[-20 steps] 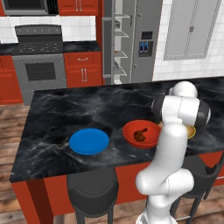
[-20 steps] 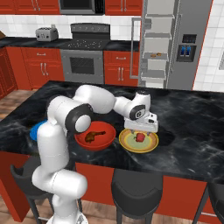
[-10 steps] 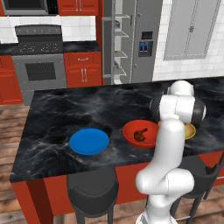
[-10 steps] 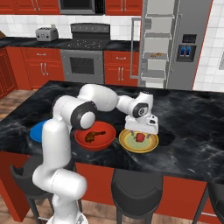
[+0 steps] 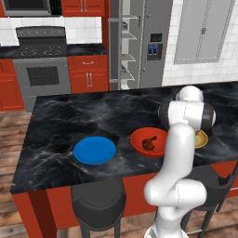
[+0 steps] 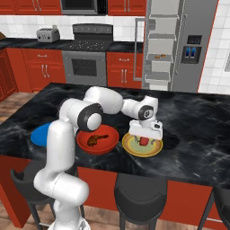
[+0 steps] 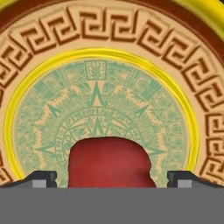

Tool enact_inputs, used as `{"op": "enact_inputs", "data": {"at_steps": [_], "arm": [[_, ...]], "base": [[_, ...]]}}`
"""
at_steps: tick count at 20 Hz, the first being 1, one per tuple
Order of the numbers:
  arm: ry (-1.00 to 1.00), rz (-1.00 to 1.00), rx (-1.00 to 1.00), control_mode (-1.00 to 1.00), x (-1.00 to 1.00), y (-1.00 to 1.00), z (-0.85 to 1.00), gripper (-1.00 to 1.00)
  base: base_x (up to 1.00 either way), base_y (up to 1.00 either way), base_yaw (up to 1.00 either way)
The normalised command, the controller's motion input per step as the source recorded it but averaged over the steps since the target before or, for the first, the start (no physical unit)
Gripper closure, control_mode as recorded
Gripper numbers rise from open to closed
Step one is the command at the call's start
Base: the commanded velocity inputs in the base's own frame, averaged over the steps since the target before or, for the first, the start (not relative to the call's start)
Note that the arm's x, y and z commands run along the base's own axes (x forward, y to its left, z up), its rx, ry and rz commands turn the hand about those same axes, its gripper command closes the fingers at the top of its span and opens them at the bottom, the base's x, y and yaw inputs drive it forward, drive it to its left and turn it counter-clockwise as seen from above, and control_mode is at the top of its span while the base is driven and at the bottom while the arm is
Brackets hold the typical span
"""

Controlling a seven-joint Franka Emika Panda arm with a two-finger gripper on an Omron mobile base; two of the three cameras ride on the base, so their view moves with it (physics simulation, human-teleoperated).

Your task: Pick the chicken drumstick and bell pepper from their plates and place them in the bowl. Then put the bowl in the fridge.

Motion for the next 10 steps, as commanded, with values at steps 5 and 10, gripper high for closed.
{"op": "enact_inputs", "data": {"at_steps": [5,10], "arm": [[0.03,0.03,0.01,-1.0,0.02,0.01,-0.11,1.0],[0.01,0.04,0.03,-1.0,0.0,0.01,0.0,1.0]], "base": [[0.0,0.0,0.0],[0.0,0.0,0.0]]}}
